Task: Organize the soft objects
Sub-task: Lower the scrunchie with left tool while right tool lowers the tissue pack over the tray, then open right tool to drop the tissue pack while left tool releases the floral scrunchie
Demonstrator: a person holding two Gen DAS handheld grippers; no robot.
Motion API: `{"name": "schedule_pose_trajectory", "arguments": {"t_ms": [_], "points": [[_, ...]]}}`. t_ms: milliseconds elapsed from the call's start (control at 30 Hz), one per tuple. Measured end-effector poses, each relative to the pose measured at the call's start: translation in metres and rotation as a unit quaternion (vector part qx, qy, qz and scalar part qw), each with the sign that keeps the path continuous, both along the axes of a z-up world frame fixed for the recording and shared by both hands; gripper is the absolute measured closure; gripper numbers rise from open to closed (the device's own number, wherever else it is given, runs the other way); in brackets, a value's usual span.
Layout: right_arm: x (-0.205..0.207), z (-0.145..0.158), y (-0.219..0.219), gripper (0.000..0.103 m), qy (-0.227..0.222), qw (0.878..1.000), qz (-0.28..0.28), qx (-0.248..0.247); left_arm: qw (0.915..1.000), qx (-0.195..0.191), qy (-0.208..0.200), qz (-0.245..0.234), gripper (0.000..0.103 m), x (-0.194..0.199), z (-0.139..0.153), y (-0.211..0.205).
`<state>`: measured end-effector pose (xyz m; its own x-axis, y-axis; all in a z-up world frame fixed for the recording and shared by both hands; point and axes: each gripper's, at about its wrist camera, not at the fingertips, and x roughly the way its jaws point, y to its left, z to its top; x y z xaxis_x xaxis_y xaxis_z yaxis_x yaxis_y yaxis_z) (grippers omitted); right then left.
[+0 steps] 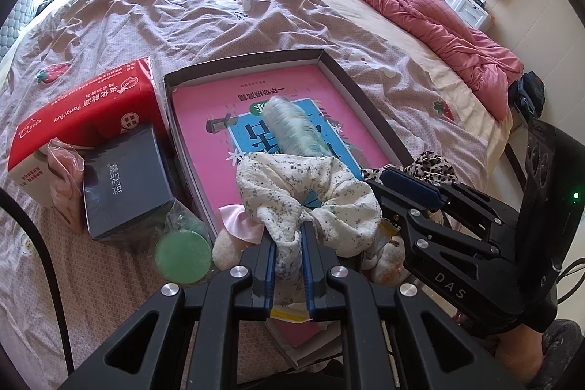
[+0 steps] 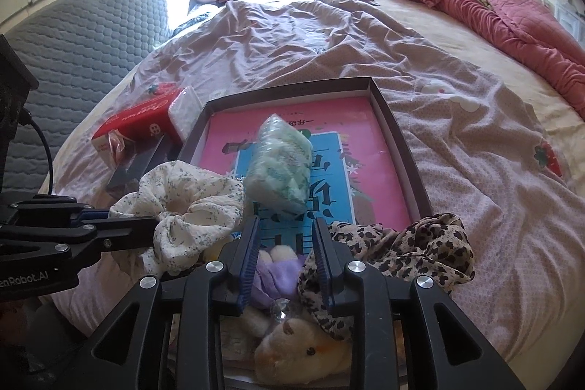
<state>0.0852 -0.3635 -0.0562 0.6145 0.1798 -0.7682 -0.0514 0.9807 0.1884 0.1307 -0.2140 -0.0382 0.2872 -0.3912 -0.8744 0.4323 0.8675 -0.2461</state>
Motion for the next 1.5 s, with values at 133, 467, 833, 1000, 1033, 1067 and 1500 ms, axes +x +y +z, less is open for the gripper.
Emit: {"name": "schedule_pose_trajectory", "arguments": {"t_ms": [133, 467, 833, 1000, 1033, 1067, 1500], "points": [[-0.001, 0.004, -0.003, 0.072, 0.001, 1.0, -0.006, 0.008, 1.0, -0.001, 0.004, 0.003, 0.09, 0.0, -0.002, -0.001], [-0.009, 0.016, -0.009, 0.069, -0.007, 1.0, -0.021, 0.001, 0.9998, -0.011, -0.005, 0.017, 0.09, 0.011, 0.002, -0.003], [-0.013, 0.016, -0.009, 0.058, 0.001, 1.0, -0.023, -0.01, 0.9997, -0.01, 0.009, 0.023, 0.085, 0.017, -0.005, -0.008], [-0.014, 0.018, -0.008, 0.057, -0.001, 1.0, -0.022, -0.015, 0.9996, -0.014, 0.004, 0.025, 0.074, 0.015, -0.001, -0.006], [-0.014, 0.019, -0.008, 0.056, -0.002, 1.0, -0.022, -0.016, 0.9996, -0.015, 0.004, 0.024, 0.07, 0.015, 0.0, -0.006], [-0.014, 0.019, -0.008, 0.056, -0.001, 1.0, -0.022, -0.015, 0.9996, -0.017, 0.004, 0.022, 0.068, 0.014, 0.001, -0.006], [-0.021, 0.031, -0.005, 0.049, -0.007, 0.999, -0.028, -0.026, 0.9999, -0.011, -0.007, 0.012, 0.049, 0.0, 0.013, -0.008]]}}
